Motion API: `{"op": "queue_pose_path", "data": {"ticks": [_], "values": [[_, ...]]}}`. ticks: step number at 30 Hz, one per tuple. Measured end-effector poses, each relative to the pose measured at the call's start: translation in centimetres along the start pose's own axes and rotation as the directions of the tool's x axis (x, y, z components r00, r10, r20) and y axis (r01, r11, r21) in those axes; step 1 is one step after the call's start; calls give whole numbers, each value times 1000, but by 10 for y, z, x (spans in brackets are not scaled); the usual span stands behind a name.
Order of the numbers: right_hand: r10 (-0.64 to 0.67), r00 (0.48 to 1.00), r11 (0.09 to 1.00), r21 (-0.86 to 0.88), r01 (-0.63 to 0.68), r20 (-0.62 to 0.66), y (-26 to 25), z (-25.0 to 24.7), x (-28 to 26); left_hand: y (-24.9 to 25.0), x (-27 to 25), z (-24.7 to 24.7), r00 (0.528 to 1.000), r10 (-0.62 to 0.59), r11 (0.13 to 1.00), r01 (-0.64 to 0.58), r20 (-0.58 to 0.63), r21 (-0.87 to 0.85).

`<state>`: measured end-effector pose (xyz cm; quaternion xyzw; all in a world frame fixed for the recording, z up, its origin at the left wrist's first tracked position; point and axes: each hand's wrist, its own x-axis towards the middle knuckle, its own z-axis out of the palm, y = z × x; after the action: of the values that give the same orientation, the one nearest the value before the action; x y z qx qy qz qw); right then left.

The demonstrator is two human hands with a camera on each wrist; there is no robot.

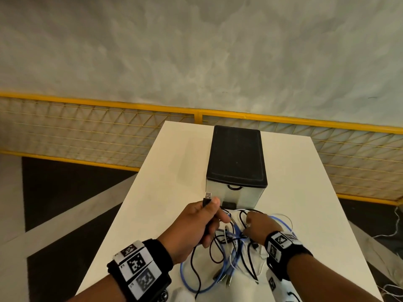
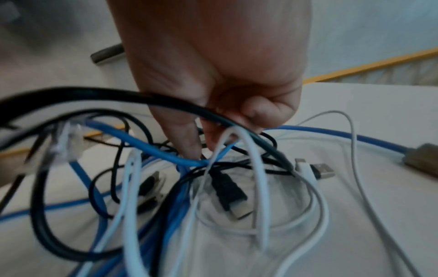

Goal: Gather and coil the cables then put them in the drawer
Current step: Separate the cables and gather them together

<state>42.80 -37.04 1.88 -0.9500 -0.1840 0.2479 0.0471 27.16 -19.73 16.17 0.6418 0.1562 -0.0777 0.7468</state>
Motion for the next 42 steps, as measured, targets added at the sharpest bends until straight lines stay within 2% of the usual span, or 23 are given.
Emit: {"op": "queue_pose_path", "data": {"ticks": [3,5,7,8,9,11,13,15,19,21,26,30,32,38,42], "values": [[-24,1000,999,-44,23,-14,-8,1,0,0,6,8,999,-5,1000,4,31,21],[-25,1000,1000,-15,25,12,-13,-2,-1,-1,9,11,999,-9,1000,8,48,16],[-16,999,993,120,11,36,-17,-10,-4,-2,11,12,999,-10,1000,10,50,8],[-8,1000,969,248,2,27,-17,-15,-5,-3,12,11,999,-12,1000,11,46,2],[-4,1000,913,409,-2,12,-15,-21,-7,-4,14,10,999,-17,1000,17,38,-5],[29,999,732,681,5,-38,-12,-38,-15,-5,18,11,1000,-27,999,28,12,-23],[59,997,554,832,12,-54,-11,-54,-26,-8,23,13,999,-29,1000,29,-32,-11],[49,998,440,898,23,-50,-12,-69,-39,-12,28,18,998,-20,999,22,-64,29],[12,999,325,945,37,-43,-15,-81,-59,-18,34,28,998,-35,993,41,-49,110],[9,999,281,959,41,-45,-16,-82,-65,-20,35,32,998,-65,976,69,-22,206],[35,999,233,972,32,-41,-18,-82,-77,-29,36,32,998,-43,897,20,41,441],[4,996,330,940,88,-95,-23,-83,-85,-32,33,35,998,-62,902,49,18,428],[5,992,341,933,117,-126,-27,-83,-88,-30,33,35,998,-68,907,65,-7,416],[50,965,296,926,233,-259,-37,-79,-96,-30,37,32,997,0,910,35,-83,414],[88,962,156,958,242,-257,-37,-81,-98,-30,34,34,992,-82,949,106,-92,297]]}}
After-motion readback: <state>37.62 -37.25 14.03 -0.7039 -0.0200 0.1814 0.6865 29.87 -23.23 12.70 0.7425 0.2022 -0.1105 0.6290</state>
